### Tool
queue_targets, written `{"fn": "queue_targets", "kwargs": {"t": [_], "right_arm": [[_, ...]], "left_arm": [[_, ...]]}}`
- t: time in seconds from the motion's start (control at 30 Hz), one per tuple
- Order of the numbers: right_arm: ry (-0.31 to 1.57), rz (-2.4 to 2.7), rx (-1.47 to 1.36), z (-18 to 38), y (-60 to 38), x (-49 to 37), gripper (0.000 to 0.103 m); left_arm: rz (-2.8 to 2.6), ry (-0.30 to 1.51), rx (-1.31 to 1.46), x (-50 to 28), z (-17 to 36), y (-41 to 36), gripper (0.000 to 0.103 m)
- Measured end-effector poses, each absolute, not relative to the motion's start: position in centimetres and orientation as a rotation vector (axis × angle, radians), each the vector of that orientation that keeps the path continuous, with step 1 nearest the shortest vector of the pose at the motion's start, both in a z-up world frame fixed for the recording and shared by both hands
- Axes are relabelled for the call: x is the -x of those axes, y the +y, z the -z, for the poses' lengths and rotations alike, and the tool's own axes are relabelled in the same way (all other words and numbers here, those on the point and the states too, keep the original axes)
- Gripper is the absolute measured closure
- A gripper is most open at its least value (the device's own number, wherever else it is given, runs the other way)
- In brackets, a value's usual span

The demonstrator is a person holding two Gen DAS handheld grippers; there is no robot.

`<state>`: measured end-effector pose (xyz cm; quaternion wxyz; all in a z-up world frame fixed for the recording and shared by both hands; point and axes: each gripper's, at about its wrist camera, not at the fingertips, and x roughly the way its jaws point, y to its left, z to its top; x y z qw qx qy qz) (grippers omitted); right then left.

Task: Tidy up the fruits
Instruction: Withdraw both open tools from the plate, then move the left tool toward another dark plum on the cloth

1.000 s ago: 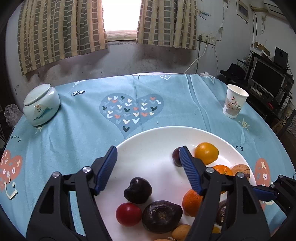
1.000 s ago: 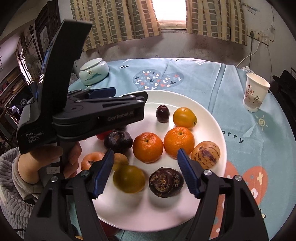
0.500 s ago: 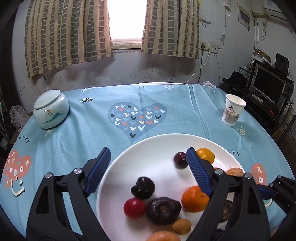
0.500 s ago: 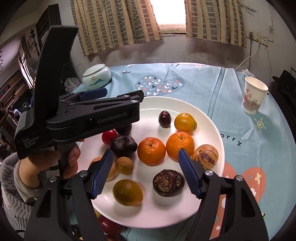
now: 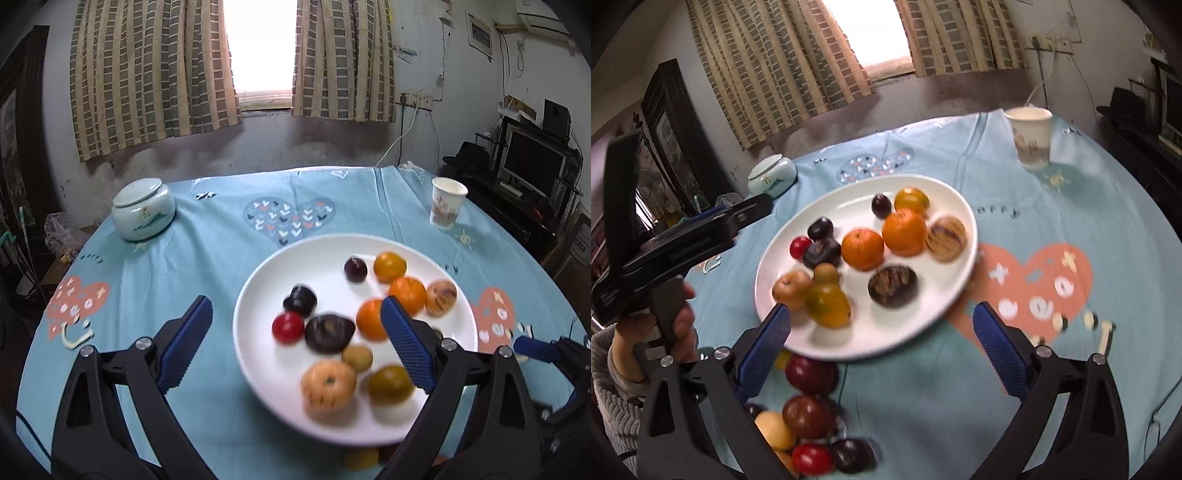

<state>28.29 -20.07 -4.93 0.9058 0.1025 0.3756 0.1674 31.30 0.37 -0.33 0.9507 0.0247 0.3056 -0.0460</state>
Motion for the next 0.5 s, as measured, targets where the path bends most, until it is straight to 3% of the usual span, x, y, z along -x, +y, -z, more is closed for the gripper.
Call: {"fn": "queue_targets", "kwargs": {"t": [0.37, 0.5], "right_arm": [[0.745, -0.312, -0.294, 6.0, -23.3, -21.9, 0.001], [0.737, -0.307, -0.394, 6.1, -24.9, -21.6, 0.001]], "left_arm": [[0.079, 0.651, -0.021, -17.2, 5.1, 4.2, 0.004], [0.088, 0.669, -0.016, -15.7, 5.8, 4.4, 0.003]]}}
